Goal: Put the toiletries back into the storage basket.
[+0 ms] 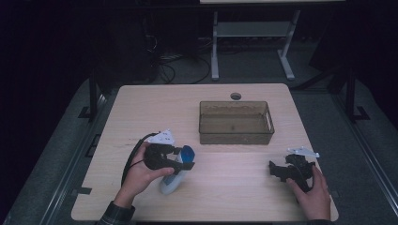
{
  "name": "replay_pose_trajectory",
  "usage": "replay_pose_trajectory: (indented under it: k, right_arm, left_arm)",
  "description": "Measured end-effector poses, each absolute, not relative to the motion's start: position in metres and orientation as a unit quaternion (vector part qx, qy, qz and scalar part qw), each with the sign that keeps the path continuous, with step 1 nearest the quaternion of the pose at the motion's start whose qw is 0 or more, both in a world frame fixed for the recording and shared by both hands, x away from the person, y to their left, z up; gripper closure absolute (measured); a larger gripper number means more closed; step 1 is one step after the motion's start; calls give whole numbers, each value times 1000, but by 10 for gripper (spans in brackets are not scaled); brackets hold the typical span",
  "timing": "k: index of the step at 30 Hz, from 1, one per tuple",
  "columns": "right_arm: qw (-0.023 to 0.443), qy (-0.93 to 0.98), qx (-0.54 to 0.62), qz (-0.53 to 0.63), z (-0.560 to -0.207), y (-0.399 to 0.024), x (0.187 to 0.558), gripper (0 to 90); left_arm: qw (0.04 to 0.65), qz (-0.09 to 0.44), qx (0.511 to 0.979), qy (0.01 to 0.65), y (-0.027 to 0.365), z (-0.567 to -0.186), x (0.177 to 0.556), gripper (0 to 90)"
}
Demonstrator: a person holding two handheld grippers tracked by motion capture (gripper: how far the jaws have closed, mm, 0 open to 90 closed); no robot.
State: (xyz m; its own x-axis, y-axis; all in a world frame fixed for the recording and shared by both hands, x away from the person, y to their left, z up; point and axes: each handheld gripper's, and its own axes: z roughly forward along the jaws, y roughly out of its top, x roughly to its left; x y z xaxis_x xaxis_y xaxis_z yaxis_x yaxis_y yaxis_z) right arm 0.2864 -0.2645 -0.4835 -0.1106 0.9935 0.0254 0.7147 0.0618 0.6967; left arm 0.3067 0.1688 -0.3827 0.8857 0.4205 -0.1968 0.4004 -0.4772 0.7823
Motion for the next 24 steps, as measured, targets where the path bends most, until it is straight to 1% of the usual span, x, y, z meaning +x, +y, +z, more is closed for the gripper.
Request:
replay_pose_trajectory:
  k: [10,15,24]
  right_arm:
    - [242,687,621,288,-484,-265,286,0]
    - [242,687,621,288,-484,-265,286,0]
    - [242,687,621,288,-484,-265,286,0]
  left_arm:
    - [521,11,822,230,188,-373,308,372]
    - [539,13,810,231,195,-375,310,373]
    - [552,58,796,242,199,-373,313,373]
